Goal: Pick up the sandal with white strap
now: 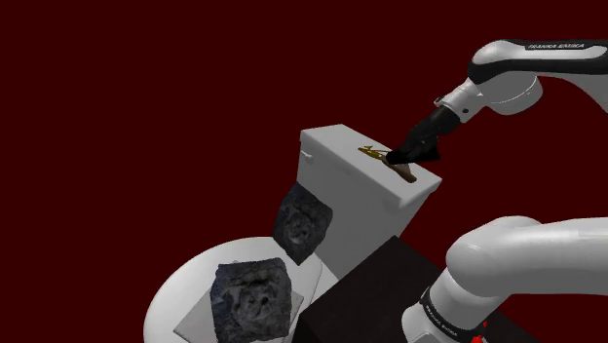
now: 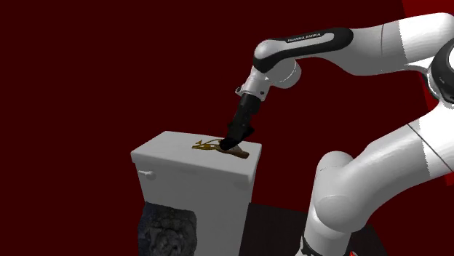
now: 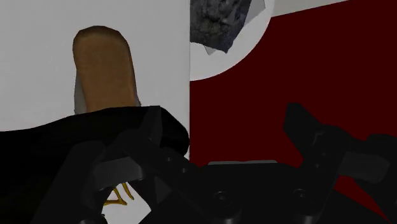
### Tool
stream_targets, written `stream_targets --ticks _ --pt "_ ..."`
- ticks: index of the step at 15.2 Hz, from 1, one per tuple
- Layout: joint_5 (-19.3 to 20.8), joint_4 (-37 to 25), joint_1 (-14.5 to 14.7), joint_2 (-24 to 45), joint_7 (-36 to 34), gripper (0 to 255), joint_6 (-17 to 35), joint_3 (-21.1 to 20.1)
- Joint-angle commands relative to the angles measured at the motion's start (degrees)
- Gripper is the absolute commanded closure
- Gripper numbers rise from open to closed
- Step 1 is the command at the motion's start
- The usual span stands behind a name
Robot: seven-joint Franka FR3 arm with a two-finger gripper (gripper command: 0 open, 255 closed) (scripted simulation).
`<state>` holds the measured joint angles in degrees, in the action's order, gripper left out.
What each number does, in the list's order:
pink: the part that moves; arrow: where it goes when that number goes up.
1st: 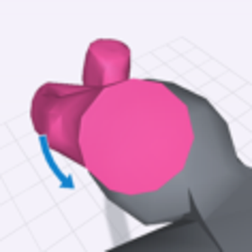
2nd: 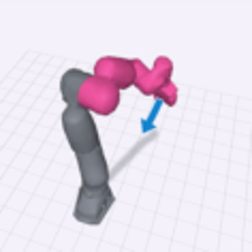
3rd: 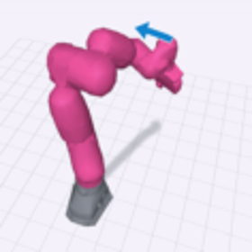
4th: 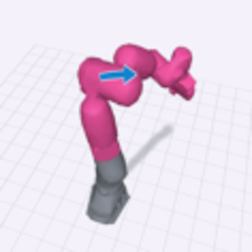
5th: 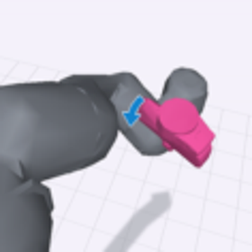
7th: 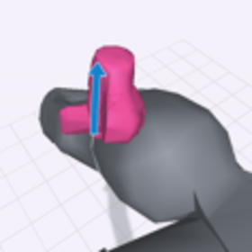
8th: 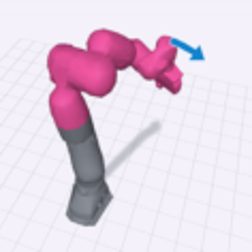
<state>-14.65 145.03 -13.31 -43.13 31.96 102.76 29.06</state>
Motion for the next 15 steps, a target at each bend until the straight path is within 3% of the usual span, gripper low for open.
stream_targets --ticks 1,2,3,4,6,10,15 --pt "13.24 0.93 -3.83 4.22 3.3 0 6.72 -2.32" --pt "11.48 1.56 -6.71 5.25 5.16 0 7.43 -4.56" --pt "-8.74 -1.37 -3.42 5.09 3.55 0 -2.33 -2.24" --pt "-8.82 -1.38 -3.58 5.14 3.63 0 -2.37 -2.36" --pt "-3.42 -1.17 -5.67 5.91 2.31 0 -0.12 -5.02" --pt "5.35 -0.7 -13.59 8.0 0.98 0 3.72 -13.17" --pt "0.42 2.22 -22.93 10.15 6.48 0 6.65 -21.04"
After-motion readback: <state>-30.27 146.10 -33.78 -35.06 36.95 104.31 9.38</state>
